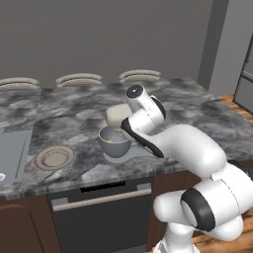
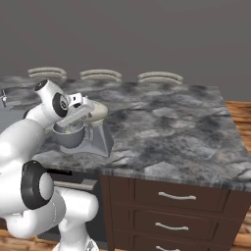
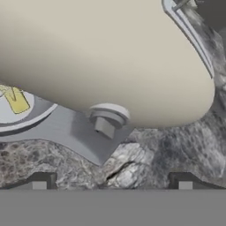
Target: Add butter and sugar cubes to the stand mixer bowl and then turn on the stand mixer to begin making frosting.
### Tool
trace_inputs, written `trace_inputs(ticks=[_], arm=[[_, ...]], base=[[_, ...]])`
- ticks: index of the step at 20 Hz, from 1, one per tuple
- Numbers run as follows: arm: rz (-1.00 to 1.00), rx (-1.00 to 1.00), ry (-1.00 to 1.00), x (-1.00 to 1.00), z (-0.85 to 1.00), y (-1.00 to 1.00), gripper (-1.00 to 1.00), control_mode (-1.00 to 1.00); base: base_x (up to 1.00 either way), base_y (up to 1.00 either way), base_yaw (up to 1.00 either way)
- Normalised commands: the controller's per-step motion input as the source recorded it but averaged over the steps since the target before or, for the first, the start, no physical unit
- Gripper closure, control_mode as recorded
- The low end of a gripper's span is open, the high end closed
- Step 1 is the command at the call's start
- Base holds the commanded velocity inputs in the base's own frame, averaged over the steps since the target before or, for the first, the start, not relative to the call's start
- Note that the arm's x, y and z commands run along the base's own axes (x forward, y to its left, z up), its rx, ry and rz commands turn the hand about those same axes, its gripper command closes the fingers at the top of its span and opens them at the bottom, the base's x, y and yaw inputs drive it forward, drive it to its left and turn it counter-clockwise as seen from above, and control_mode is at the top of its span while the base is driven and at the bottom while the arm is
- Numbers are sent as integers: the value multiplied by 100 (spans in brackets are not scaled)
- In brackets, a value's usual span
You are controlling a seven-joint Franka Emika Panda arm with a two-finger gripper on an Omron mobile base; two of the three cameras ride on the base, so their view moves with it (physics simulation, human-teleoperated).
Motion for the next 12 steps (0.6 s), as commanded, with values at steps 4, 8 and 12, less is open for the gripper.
trace_inputs(ticks=[4, 8, 12], arm=[[0, -3, -1, 32, 0, 3, -100, -100], [0, -3, -2, 6, 0, 6, -100, -100], [0, -4, -6, 8, -1, 8, -100, -100]], base=[[0, 0, 0], [0, 0, 0], [0, 0, 0]])
